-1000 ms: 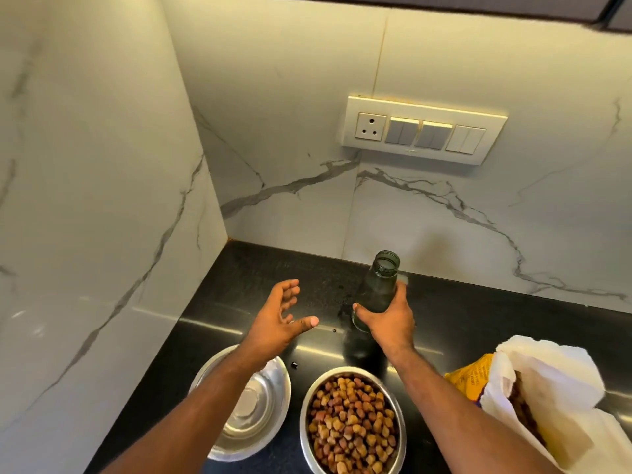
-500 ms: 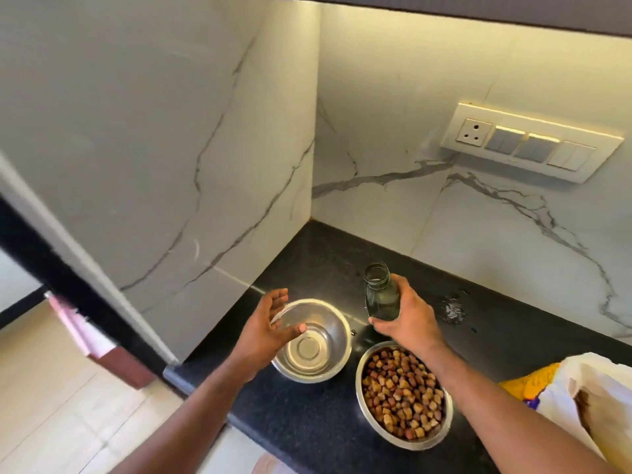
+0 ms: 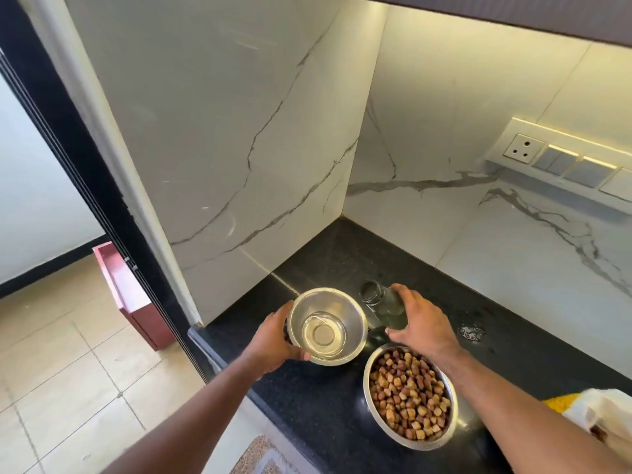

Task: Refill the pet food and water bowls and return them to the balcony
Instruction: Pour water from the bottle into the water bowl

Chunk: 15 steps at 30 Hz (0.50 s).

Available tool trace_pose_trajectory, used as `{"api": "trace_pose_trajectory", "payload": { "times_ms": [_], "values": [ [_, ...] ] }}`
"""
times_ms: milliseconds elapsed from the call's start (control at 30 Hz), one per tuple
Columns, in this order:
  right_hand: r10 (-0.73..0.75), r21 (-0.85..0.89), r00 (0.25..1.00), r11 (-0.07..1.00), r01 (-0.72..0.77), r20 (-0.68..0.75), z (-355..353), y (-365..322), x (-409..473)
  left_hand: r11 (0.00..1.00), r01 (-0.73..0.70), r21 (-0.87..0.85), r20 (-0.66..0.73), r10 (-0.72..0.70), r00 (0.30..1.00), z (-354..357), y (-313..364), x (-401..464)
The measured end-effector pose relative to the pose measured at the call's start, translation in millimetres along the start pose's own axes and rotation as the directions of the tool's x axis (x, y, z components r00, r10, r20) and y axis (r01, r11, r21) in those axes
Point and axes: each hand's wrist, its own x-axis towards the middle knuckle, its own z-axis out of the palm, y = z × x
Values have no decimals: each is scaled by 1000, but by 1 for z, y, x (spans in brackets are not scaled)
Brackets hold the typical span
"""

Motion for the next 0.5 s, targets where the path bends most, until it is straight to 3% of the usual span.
{"api": "trace_pose_trajectory", "payload": {
  "times_ms": [500],
  "values": [
    [-11,-290,998,957,27,56,-3,35,20,1000,26,3,42,-26,999,22,15,46]
  ]
}}
